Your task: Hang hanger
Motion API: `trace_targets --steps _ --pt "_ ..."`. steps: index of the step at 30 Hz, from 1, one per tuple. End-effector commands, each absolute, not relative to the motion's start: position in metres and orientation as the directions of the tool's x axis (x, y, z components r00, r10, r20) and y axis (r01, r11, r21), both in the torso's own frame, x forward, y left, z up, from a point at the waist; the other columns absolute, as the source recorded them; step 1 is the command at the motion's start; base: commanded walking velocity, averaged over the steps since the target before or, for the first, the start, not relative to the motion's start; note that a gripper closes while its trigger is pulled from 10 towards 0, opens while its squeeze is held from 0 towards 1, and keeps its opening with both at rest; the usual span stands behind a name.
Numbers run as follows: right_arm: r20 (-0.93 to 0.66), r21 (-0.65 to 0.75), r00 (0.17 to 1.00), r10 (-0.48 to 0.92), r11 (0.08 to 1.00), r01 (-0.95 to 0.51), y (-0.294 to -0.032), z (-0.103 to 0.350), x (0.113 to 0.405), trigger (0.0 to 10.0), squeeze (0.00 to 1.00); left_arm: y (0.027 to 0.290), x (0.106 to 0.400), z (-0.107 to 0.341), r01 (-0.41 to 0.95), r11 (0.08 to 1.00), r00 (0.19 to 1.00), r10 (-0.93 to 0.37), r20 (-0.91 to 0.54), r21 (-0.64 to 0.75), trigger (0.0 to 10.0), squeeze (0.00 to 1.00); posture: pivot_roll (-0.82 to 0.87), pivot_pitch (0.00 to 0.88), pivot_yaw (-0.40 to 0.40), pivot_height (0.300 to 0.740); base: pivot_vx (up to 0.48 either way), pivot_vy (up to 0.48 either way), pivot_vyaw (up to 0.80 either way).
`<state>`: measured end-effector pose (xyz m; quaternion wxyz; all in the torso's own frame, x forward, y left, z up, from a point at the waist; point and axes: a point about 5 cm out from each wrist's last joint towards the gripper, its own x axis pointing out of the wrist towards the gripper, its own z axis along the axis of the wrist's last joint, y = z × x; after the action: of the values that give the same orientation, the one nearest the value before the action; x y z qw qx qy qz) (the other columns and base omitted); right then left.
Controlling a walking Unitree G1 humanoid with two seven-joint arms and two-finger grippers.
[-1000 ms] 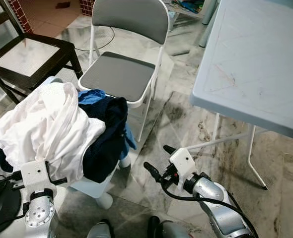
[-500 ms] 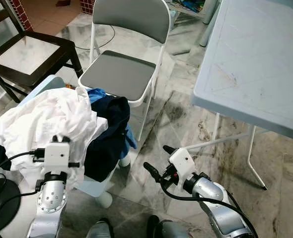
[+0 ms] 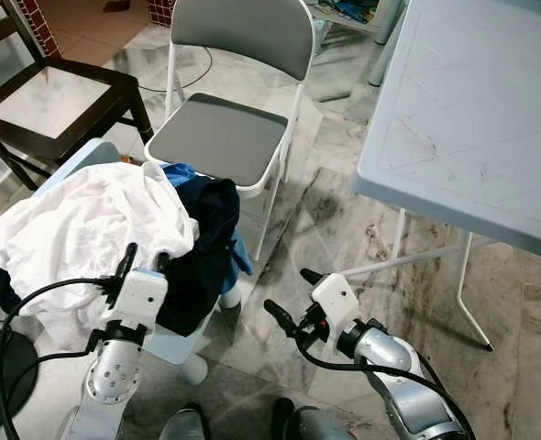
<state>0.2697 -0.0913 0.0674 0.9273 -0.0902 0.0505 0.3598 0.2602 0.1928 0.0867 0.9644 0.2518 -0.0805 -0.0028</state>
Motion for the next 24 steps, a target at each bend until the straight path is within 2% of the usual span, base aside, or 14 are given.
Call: trace_targets --steps 1,8,9,10,11,16,24 --pt "-0.176 -0.126 0.732 0.658 0.722 -0.680 -0.092 0.062 0.267 10.0 0.00 0.189 0.259 0.089 -0.004 0.856 0.983 -0.093 0.160 0.517 10.0 1.00 0.19 0.256 -0.081 0.740 0.000 0.000 0.00" --pt "-0.176 -0.124 0.733 0.658 0.723 -0.679 -0.092 0.063 0.268 10.0 0.00 0.181 0.262 0.081 0.081 0.835 0.985 -0.152 0.087 0.544 10.0 1.00 0.18 0.253 -0.077 0.740 0.000 0.000 0.00" --pt "-0.176 -0.123 0.733 0.657 0.725 -0.678 -0.092 0.062 0.268 10.0 0.00 0.178 0.263 0.078 0.116 0.814 0.984 -0.174 0.048 0.569 10.0 0.19 0.18 0.253 -0.077 0.740 0.000 0.000 0.00" --pt "-0.176 -0.123 0.733 0.657 0.725 -0.678 -0.092 0.062 0.268 10.0 0.00 0.178 0.263 0.078 0.116 0.814 0.984 -0.174 0.048 0.569 10.0 0.19 0.18 0.253 -0.077 0.740 0.000 0.000 0.00" --pt "-0.177 -0.120 0.734 0.656 0.726 -0.677 -0.092 0.062 0.268 10.0 0.00 0.176 0.264 0.075 0.146 0.804 0.982 -0.186 0.012 0.576 10.0 0.00 0.18 0.252 -0.076 0.740 0.000 0.000 0.00" --pt "-0.179 -0.121 0.736 0.653 0.728 -0.675 -0.093 0.062 0.269 10.0 0.00 0.162 0.265 0.067 0.278 0.742 0.955 -0.282 -0.093 0.609 10.0 0.00 0.18 0.252 -0.075 0.740 0.000 0.000 0.00" --pt "-0.181 -0.119 0.737 0.652 0.729 -0.674 -0.093 0.062 0.269 10.0 0.00 0.155 0.266 0.061 0.352 0.679 0.933 -0.313 -0.180 0.645 10.0 0.00 0.17 0.249 -0.074 0.740 0.000 0.000 0.00"
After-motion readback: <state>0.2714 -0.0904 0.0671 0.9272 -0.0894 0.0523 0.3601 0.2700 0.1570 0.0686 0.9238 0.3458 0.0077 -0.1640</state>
